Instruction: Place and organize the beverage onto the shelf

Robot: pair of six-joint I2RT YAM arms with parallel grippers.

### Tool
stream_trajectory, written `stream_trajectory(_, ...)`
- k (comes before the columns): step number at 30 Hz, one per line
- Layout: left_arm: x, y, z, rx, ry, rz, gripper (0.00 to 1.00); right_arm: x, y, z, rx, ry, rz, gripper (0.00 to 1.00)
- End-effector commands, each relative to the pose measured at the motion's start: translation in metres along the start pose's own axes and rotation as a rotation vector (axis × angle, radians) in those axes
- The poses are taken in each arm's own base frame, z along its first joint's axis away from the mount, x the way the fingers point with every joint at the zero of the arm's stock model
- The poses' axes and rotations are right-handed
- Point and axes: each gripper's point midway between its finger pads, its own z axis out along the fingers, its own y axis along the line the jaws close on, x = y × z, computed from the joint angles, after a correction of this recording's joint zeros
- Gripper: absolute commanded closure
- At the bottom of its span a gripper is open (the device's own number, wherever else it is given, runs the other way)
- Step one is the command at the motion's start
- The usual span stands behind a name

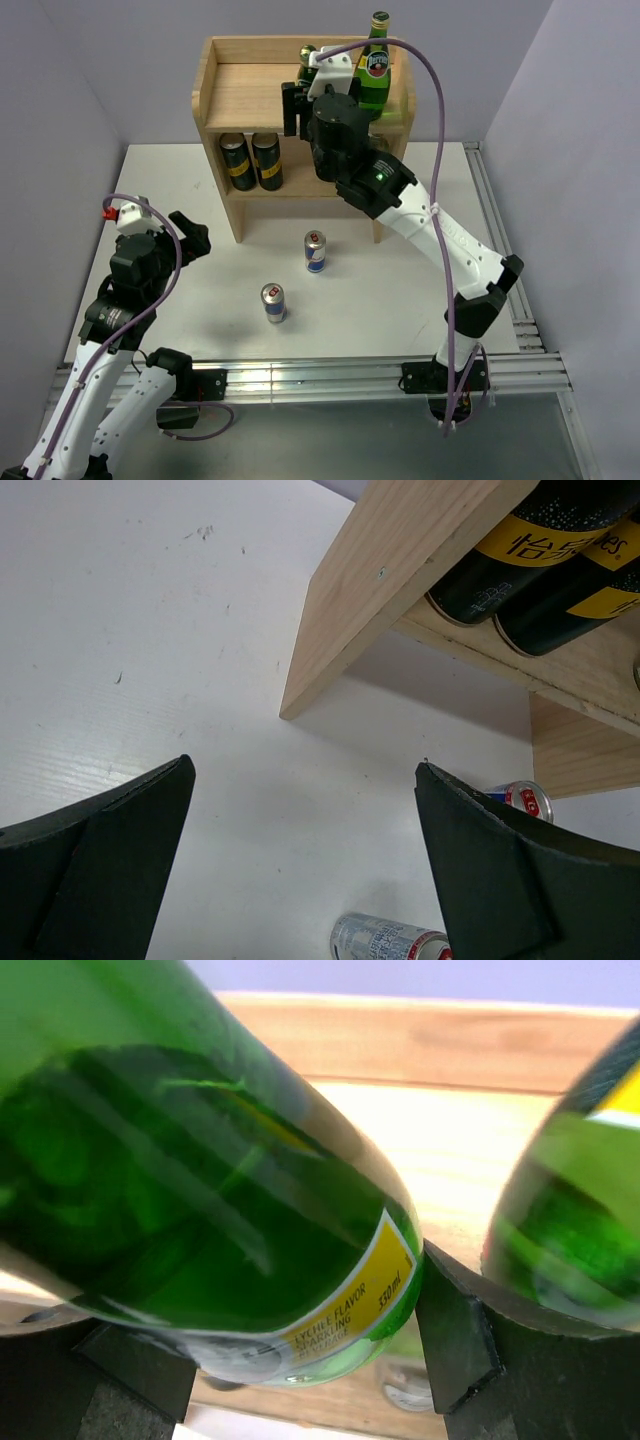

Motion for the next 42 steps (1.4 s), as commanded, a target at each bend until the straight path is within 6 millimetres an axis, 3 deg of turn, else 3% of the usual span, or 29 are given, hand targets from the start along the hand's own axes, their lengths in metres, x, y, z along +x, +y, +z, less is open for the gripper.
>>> stream_trajectory(1, -0.007, -0.006, -0.002, 0.03, -0.018, 0.006, 0.01, -0.069, -0.028, -0.004, 0.004, -0.154, 0.152, 1.0)
stream_trajectory(6, -0.006, -0.006, -0.002, 0.032, -0.014, 0.007, 0.01, -0.055, -0.038, 0.012, 0.047, -0.134, 0.15, 1.0)
stream_trajectory(16, -0.006, -0.006, -0.001, 0.032, -0.014, 0.007, 0.01, -0.035, -0.045, 0.023, 0.069, -0.096, 0.153, 0.98)
stream_trajectory(17, -0.006, -0.006, -0.001, 0.031, -0.013, 0.008, 0.01, -0.032, -0.044, 0.023, 0.071, -0.09, 0.151, 0.92)
stream_trajectory(19, -0.005, -0.006, -0.001, 0.03, -0.011, 0.008, 0.01, -0.03, -0.043, 0.023, 0.07, -0.086, 0.155, 0.62)
stream_trajectory(20, -0.005, -0.006, -0.001, 0.03, -0.011, 0.008, 0.01, -0.027, -0.044, 0.024, 0.071, -0.081, 0.154, 0.36)
stream_trajectory(23, -0.006, -0.006, -0.001, 0.031, -0.013, 0.008, 0.01, -0.023, -0.043, 0.024, 0.069, -0.073, 0.15, 0.05)
stream_trajectory(34, -0.007, -0.005, -0.002, 0.028, -0.017, 0.007, 0.01, -0.005, -0.041, 0.023, 0.068, -0.039, 0.157, 0.02)
stream_trajectory(42, -0.006, -0.005, -0.002, 0.025, -0.016, 0.006, 0.01, 0.008, -0.04, -0.003, 0.052, -0.029, 0.157, 0.0)
